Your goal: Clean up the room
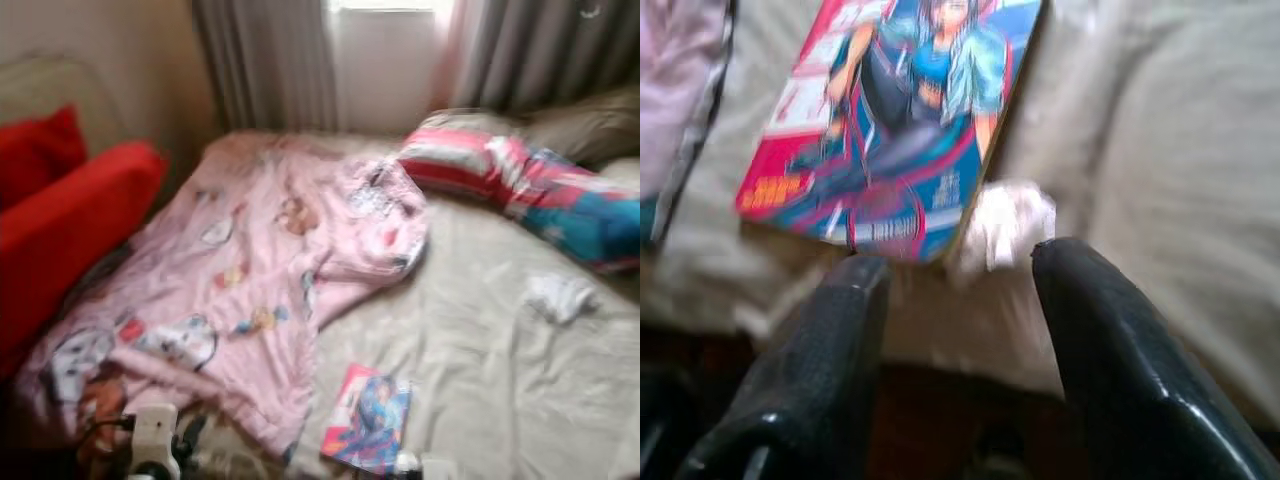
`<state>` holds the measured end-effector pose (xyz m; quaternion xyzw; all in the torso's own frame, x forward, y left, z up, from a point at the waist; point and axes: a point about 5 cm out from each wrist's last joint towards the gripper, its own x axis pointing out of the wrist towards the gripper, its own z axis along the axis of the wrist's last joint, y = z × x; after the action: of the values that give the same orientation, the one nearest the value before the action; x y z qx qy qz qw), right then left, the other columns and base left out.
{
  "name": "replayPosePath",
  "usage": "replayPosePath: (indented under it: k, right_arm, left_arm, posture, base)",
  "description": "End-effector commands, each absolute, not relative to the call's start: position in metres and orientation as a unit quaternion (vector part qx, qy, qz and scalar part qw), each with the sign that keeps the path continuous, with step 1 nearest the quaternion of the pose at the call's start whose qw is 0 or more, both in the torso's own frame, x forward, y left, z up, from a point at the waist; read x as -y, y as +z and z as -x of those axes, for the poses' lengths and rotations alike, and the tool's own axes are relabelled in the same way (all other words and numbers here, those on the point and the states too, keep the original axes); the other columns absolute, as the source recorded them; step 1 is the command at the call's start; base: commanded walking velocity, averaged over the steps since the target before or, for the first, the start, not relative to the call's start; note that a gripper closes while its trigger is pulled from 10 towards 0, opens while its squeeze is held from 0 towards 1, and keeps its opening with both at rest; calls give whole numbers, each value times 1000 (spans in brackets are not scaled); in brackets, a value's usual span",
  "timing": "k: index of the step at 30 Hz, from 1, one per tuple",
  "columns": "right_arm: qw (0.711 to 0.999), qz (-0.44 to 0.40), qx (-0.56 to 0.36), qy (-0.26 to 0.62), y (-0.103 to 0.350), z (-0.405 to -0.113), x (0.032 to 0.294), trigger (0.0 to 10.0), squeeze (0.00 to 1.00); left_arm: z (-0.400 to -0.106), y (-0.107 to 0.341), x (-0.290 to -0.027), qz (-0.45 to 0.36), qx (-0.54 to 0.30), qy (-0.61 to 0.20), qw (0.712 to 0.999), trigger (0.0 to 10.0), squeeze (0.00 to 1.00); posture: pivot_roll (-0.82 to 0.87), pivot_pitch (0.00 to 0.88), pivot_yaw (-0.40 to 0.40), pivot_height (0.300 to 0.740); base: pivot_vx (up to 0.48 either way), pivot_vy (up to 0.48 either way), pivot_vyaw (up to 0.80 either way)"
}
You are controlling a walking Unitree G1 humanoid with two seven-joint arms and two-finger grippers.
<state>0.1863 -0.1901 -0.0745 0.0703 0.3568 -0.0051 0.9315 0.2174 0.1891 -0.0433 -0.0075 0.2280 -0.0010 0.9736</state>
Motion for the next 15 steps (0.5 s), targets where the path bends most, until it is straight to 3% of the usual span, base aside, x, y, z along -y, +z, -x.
replayPosePath:
  k: [1, 15]
  right_arm:
    - [931, -79, -357, -2, -76, -185, 185, 10000, 0]
    - [940, -78, -331, 13, -68, -202, 165, 10000, 0]
  left_arm:
    - [-225, -37, -195, -2, -215, 1, 977, 10000, 0]
    - [-231, -28, -196, 1, -184, 3, 983, 10000, 0]
  posture:
    - [-14, 136, 57, 740]
    - [-17, 134, 60, 740]
  base:
    - [0, 0, 0]
    - [0, 0, 0]
